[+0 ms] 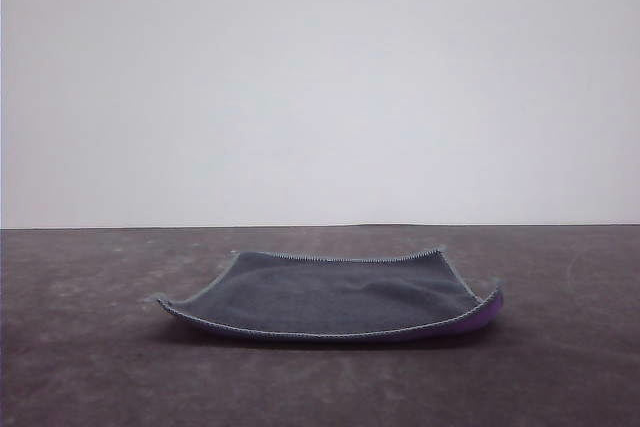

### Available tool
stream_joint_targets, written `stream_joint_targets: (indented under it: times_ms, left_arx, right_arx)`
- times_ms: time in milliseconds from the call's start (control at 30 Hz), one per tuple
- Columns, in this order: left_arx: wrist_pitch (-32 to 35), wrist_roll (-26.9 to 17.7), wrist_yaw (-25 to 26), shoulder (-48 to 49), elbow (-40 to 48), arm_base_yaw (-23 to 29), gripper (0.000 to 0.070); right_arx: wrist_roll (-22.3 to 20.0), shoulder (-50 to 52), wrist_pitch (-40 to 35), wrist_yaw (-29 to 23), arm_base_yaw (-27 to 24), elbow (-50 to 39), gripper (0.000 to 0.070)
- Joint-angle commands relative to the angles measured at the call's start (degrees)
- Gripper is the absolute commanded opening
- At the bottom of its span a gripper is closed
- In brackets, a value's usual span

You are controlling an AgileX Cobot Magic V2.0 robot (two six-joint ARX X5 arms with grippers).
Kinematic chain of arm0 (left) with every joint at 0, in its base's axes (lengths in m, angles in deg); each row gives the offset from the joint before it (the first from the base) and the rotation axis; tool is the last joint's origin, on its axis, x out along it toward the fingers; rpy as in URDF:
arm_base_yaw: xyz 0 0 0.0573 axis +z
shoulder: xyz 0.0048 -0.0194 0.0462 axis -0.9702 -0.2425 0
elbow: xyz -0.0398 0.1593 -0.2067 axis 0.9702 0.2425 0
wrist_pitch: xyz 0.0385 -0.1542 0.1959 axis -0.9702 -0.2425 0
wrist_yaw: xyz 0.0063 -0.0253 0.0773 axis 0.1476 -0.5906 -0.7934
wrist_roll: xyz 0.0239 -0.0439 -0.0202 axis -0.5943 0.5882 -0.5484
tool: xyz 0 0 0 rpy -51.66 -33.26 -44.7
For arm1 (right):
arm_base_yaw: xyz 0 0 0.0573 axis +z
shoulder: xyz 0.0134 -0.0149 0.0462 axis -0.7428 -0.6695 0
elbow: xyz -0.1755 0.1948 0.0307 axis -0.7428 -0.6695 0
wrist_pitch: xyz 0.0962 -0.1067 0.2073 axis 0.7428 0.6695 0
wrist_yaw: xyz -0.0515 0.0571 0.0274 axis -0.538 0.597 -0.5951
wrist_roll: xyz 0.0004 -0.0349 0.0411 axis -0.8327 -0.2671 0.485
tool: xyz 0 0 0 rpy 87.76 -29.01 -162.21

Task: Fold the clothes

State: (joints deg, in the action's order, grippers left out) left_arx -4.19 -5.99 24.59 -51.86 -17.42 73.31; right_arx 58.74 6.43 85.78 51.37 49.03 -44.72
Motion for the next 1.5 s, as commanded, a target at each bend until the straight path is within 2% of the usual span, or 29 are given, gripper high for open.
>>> stream_joint_targets:
  times_ms: [0,100,233,333,500,633,733,833,1067,1233,1300,1400,1433,1467]
  left_arx:
    - [-0.6,0.4,-1.3,0.0,-2.7,0.0,0.0003]
    - [-7.5,-0.4,-2.8,-0.6,-8.0,0.0,0.0003]
    - [-17.4,-3.5,-3.0,-4.3,-16.0,0.0,0.0003]
    - [-25.6,-5.8,-2.9,-9.7,-22.8,0.0,0.0003]
    - [-35.3,-11.9,-0.2,-19.8,-32.0,0.0,0.0003]
    - [-39.7,-14.8,5.3,-27.6,-36.9,0.0,0.0002]
    - [-41.1,-16.4,9.2,-32.3,-38.7,0.0,0.0002]
    - [-41.1,-17.6,12.5,-36.1,-39.2,-0.8,0.0001]
    - [-34.5,-20.2,12.7,-39.9,-39.2,-8.7,0.0003]
    - [-32.0,-20.8,12.7,-40.7,-39.2,-11.8,0.0003]
    - [-31.6,-20.8,12.8,-40.7,-39.2,-11.9,0.0055]
    - [-31.0,-20.8,12.8,-40.4,-39.2,-11.9,0.0477]
    - [-30.9,-20.7,12.8,-40.2,-39.2,-11.9,0.0528]
    - [-30.9,-20.6,12.8,-40.1,-39.2,-11.9,0.055]
  right_arx:
    - [1.0,0.0,0.4,0.0,-0.1,2.7,0.0006]
    - [1.5,-0.2,6.2,0.0,-0.1,7.3,0.0006]
    - [1.3,-3.3,17.3,0.0,-0.1,15.2,0.0005]
    - [-0.6,-8.1,25.6,0.6,-0.1,21.4,0.0005]
    - [-4.8,-17.2,35.4,5.9,-0.1,28.9,0.0006]
    - [-6.8,-23.5,37.2,11.6,-0.1,31.0,0.0006]
    - [-7.9,-26.9,37.0,15.1,0.2,31.1,0.0006]
    - [-9.1,-29.4,36.4,15.1,3.2,31.1,0.0006]
    - [-11.6,-32.2,33.4,15.1,11.7,31.1,0.0006]
    - [-11.7,-33.0,31.3,15.1,14.6,31.1,0.0007]
    - [-11.8,-33.0,31.1,15.1,14.9,31.1,0.0032]
    - [-11.7,-33.0,30.9,14.8,14.9,31.1,0.0311]
    - [-11.5,-33.0,30.9,14.6,14.9,31.1,0.0359]
    - [-11.2,-33.0,30.9,14.6,14.9,31.1,0.0381]
